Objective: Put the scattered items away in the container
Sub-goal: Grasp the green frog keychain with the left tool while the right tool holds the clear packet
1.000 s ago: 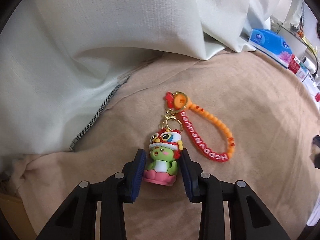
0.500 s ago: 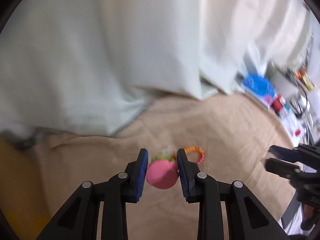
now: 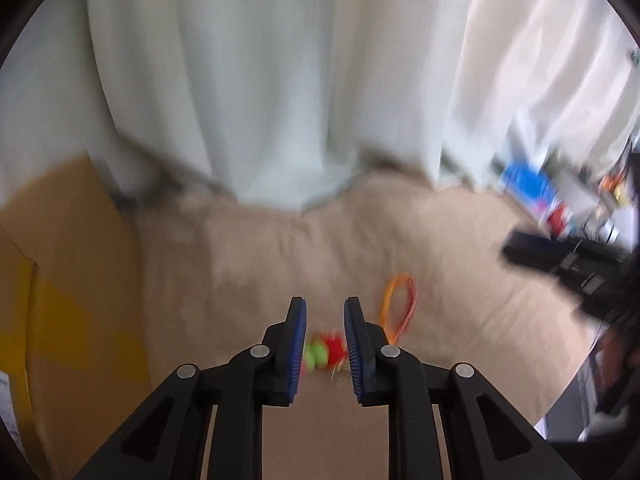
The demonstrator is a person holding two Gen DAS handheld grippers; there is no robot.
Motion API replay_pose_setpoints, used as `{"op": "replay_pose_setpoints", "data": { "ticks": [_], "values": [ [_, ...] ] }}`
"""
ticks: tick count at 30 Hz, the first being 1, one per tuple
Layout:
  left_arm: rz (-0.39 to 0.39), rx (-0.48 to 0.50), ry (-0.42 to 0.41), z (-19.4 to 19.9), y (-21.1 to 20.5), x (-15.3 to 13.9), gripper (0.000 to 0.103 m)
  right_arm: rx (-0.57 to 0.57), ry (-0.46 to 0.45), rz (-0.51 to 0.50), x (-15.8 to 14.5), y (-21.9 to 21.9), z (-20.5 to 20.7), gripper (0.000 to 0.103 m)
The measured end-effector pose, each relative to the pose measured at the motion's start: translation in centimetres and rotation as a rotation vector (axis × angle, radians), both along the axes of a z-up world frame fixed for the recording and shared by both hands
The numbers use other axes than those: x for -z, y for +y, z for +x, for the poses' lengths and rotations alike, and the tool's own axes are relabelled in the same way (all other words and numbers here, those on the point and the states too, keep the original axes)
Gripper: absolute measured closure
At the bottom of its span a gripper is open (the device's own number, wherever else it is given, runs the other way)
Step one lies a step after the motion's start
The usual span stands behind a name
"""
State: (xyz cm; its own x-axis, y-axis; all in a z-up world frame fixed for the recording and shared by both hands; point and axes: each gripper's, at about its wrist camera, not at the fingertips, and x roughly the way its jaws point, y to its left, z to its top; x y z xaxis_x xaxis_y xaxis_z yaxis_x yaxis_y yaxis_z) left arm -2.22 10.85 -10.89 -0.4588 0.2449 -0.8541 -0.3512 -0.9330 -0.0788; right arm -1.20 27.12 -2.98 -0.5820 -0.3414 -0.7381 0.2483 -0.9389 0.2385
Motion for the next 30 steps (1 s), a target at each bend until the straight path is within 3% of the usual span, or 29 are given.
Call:
{"op": "replay_pose_setpoints", "data": {
  "ticks": [6,8,9,10,11,12,20,27,29,30],
  "values": [
    [0.001,-0.101,-0.075,0.3,0.3,5.3,0.080,0.029,-0.025,-0.007,0.7,0.0,1.1,0.068],
    [0.021,-0.126,-0.070,-0.2,0.6,5.9,0.068,0.040,-0.031,-0.011,0.9,0.3,1.4,0.068],
    [0.040,-0.149,-0.068,-0.4,0.5,5.9,0.049,0.044,-0.035,-0.011,1.0,0.4,1.5,0.068],
    [0.051,-0.163,-0.068,-0.5,0.5,5.9,0.020,0.050,-0.038,-0.013,1.1,0.5,1.6,0.068],
    [0.050,-0.178,-0.075,-0.6,0.5,6.1,0.010,0.055,-0.042,-0.016,1.2,0.6,1.6,0.068],
    [0.040,-0.193,-0.084,-0.7,0.7,6.4,0.007,0.060,-0.044,-0.017,1.2,0.7,1.7,0.068],
    [0.016,-0.232,-0.108,-1.7,1.3,8.7,0.007,0.077,-0.042,-0.023,1.1,1.5,2.0,0.068],
    [-0.056,-0.276,-0.122,-2.1,1.8,10.4,0.008,0.086,-0.052,-0.026,1.4,1.6,2.1,0.068],
    [-0.027,-0.281,-0.126,-2.0,1.5,10.6,0.008,0.090,-0.054,-0.030,1.5,1.7,2.2,0.068],
    [-0.026,-0.287,-0.134,-2.0,1.3,10.8,0.013,0.092,-0.056,-0.033,1.5,1.7,2.2,0.068]
  ]
}}
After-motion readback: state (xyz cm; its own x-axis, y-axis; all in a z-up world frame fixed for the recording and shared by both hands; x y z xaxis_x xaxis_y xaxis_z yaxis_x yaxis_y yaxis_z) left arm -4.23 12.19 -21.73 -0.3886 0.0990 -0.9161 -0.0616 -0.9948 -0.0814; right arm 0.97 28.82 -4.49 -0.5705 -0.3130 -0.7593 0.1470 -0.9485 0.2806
